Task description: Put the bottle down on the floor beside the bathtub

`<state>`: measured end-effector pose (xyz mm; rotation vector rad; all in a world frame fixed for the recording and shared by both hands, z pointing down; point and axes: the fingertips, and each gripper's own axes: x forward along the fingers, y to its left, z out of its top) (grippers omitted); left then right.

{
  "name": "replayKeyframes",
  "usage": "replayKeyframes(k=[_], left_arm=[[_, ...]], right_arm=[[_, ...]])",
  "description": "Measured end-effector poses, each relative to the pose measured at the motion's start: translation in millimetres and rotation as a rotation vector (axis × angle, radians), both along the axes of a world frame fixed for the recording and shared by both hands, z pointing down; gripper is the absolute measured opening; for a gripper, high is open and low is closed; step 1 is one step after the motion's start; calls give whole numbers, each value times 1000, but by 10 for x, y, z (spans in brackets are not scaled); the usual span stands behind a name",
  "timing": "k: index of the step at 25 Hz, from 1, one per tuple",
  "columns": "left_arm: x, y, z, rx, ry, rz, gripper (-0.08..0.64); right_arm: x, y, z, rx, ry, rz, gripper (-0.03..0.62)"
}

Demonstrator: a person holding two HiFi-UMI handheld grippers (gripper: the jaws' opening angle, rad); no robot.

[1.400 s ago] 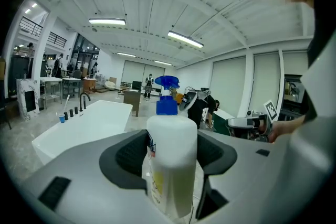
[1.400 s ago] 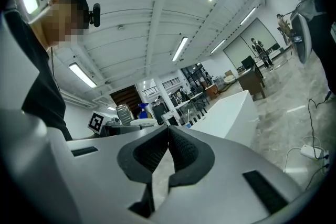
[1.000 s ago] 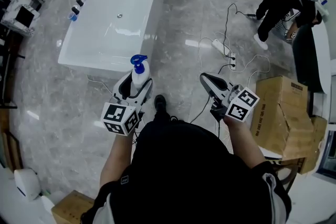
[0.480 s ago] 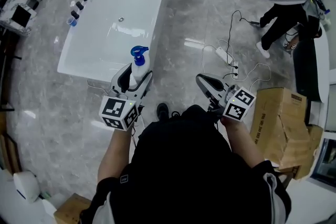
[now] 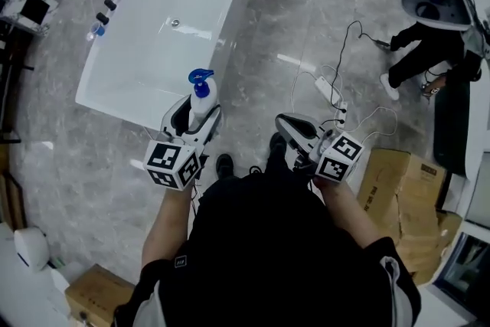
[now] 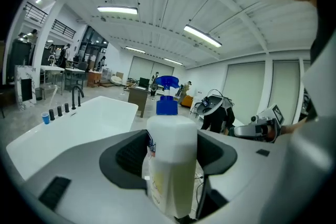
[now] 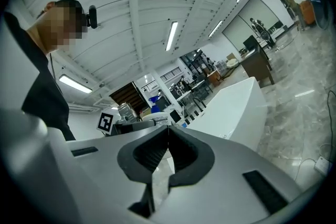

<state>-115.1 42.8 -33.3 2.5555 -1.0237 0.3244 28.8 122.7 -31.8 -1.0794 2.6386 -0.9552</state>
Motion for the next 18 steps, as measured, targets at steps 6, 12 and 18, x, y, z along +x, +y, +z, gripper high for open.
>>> replayKeyframes(k=[6,12,18], left_arm=[[643,-301,63,-31,-21,-79,276],[985,-420,163,-14,-27,-107,276],[899,-279,350,-26,-13,-118,276]], right_arm=[[797,-411,173,-26,20,-80,28],[873,-686,513,-61,60,-204,28],[638,-828,496,-38,72,-226,28]])
